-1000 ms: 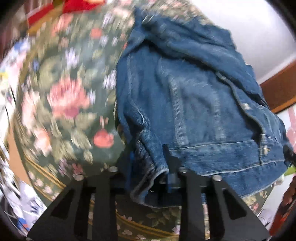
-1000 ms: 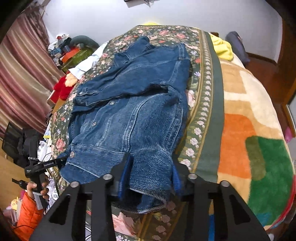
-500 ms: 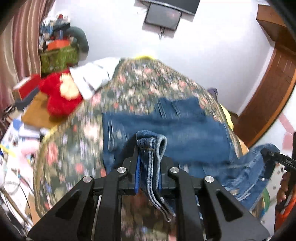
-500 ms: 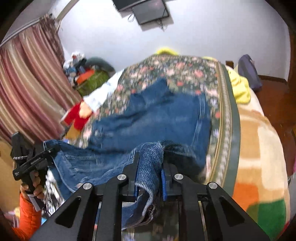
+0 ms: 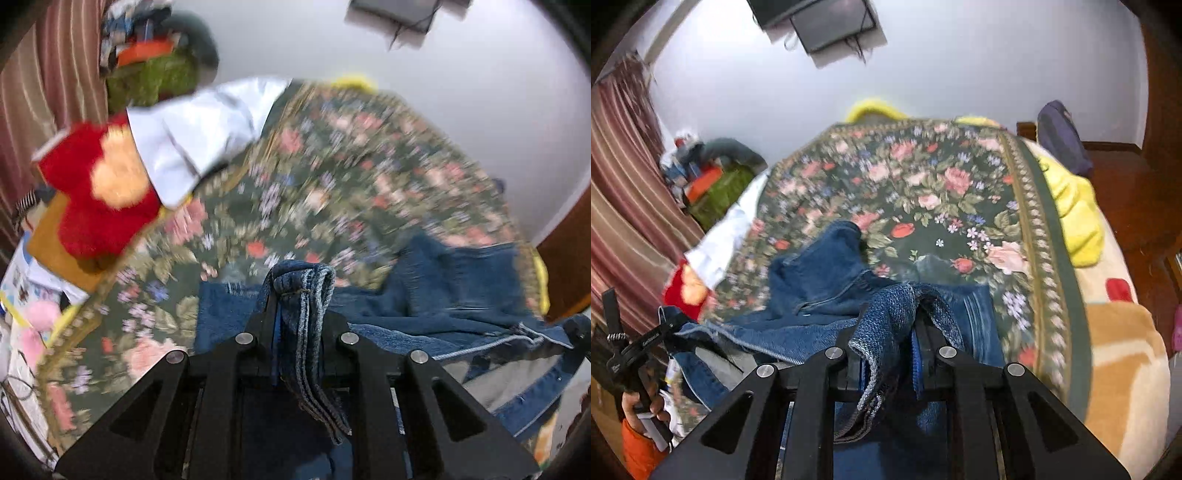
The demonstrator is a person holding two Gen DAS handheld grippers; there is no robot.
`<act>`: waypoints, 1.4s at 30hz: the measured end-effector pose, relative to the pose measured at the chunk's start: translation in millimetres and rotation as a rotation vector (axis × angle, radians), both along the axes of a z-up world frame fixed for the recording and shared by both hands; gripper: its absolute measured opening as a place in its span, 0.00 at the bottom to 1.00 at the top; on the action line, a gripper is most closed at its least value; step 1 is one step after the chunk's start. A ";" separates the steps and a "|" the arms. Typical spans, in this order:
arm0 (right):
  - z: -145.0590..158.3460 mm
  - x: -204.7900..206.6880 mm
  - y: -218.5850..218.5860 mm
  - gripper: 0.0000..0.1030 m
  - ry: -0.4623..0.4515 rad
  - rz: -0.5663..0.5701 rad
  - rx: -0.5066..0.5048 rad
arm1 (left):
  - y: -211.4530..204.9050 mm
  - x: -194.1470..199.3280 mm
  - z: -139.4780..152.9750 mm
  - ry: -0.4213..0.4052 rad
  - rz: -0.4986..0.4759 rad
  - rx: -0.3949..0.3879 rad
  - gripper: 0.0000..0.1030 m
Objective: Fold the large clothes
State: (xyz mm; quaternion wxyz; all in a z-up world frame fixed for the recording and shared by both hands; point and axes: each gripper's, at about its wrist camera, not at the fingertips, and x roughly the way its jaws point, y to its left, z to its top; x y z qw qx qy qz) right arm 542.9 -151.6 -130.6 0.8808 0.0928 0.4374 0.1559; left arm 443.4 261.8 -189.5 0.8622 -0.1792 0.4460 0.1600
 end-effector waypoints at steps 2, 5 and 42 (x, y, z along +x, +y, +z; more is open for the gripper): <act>-22.7 22.3 3.0 0.15 0.048 0.005 -0.006 | 6.5 10.1 -24.0 0.050 0.013 -0.013 0.17; -51.0 41.7 -1.3 0.15 0.104 0.014 0.013 | 12.5 16.2 -60.0 0.109 0.025 -0.024 0.23; -20.3 -100.6 21.9 0.16 0.014 0.327 -0.287 | -121.4 -61.1 -16.2 0.107 -0.448 0.238 0.80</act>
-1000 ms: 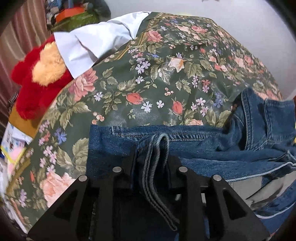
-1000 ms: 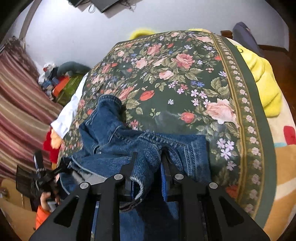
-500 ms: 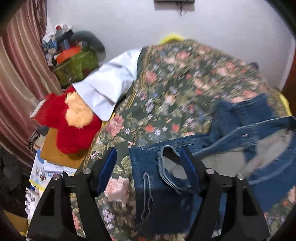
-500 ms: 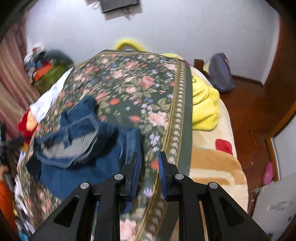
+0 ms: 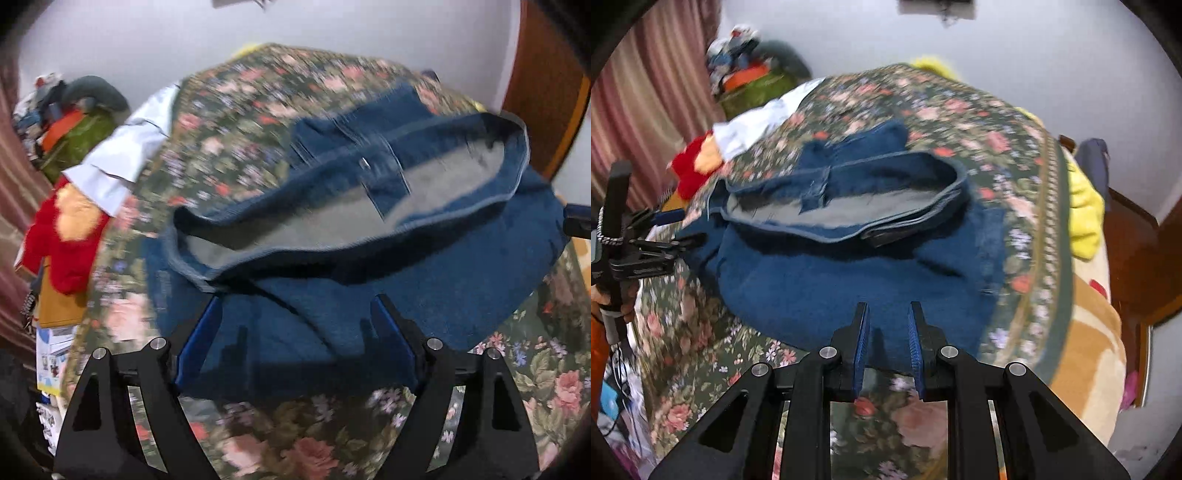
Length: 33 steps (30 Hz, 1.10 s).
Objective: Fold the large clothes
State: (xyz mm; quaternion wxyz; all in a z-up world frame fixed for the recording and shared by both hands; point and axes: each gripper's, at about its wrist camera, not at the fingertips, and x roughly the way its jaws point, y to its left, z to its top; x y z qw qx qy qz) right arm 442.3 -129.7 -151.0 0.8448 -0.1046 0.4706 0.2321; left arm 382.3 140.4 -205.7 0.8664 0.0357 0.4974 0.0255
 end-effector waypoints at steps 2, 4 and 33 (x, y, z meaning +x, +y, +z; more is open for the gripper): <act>-12.9 5.7 15.0 0.16 0.018 0.027 -0.024 | -7.7 11.7 -14.9 0.018 -0.007 -0.003 0.80; -23.3 14.6 26.1 0.16 0.026 0.040 -0.045 | -8.9 28.6 -27.4 0.031 0.011 0.009 0.80; -2.5 120.8 30.1 0.16 0.011 -0.118 -0.029 | 96.4 78.8 34.7 -0.117 0.276 0.125 0.91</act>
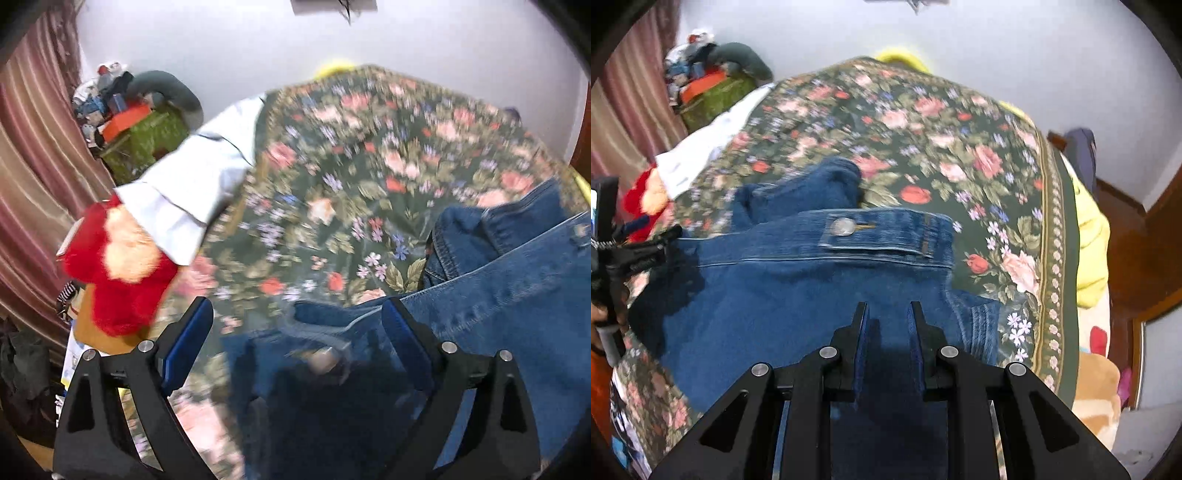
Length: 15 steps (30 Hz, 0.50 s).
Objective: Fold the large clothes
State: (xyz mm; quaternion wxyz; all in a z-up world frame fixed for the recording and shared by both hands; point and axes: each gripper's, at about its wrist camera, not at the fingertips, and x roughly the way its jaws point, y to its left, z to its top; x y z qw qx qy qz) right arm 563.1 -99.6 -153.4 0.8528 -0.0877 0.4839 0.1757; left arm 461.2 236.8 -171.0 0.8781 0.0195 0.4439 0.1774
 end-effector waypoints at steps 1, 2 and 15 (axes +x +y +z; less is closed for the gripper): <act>6.8 -8.3 2.6 0.16 -0.010 0.011 0.014 | 3.1 -10.1 9.7 -0.013 0.002 -0.005 0.91; 10.3 -13.6 4.8 0.16 -0.013 0.019 0.023 | 5.9 -15.8 15.5 -0.023 0.004 -0.010 0.91; -46.3 -79.3 60.3 0.16 0.113 0.154 -0.115 | -2.0 -92.4 -40.3 0.118 -0.018 -0.122 0.91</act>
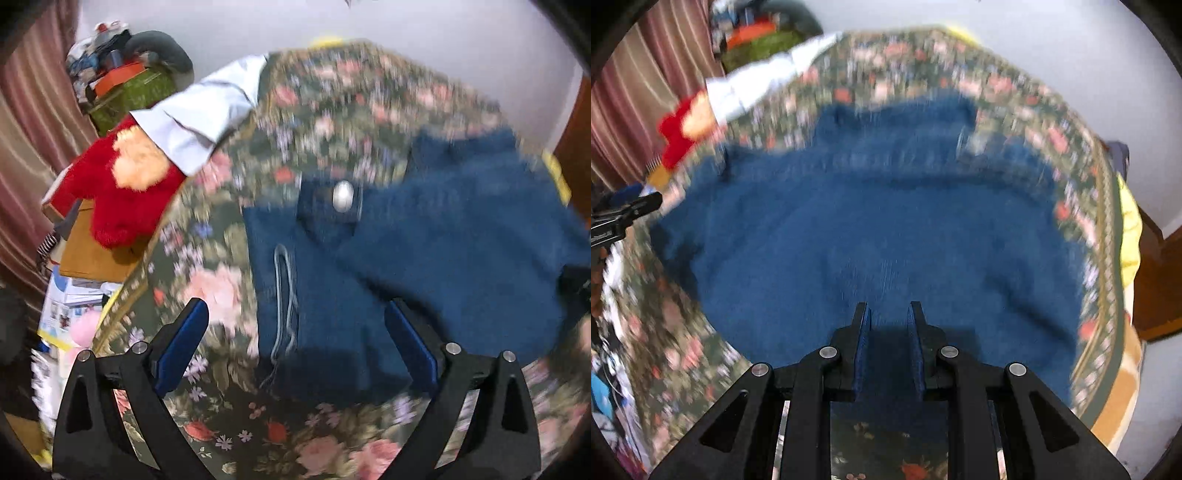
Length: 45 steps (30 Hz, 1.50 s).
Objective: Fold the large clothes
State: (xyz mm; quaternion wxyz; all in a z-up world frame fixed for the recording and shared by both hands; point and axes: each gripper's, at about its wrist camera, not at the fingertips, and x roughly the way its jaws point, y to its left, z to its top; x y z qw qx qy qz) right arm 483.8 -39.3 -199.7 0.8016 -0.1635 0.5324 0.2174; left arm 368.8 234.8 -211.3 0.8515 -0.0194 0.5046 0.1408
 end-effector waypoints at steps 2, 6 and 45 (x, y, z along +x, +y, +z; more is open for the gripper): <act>-11.9 -5.3 -1.4 0.16 -0.019 0.007 -0.024 | -7.5 0.0 -16.0 0.037 -0.016 0.034 0.65; -11.5 -15.3 -5.9 0.16 -0.067 0.048 -0.039 | -18.4 -5.9 -25.1 0.020 -0.023 0.105 0.22; 15.3 -52.9 -31.1 0.16 -0.152 0.069 -0.074 | 2.8 -100.8 -14.8 -0.188 0.228 -0.508 0.78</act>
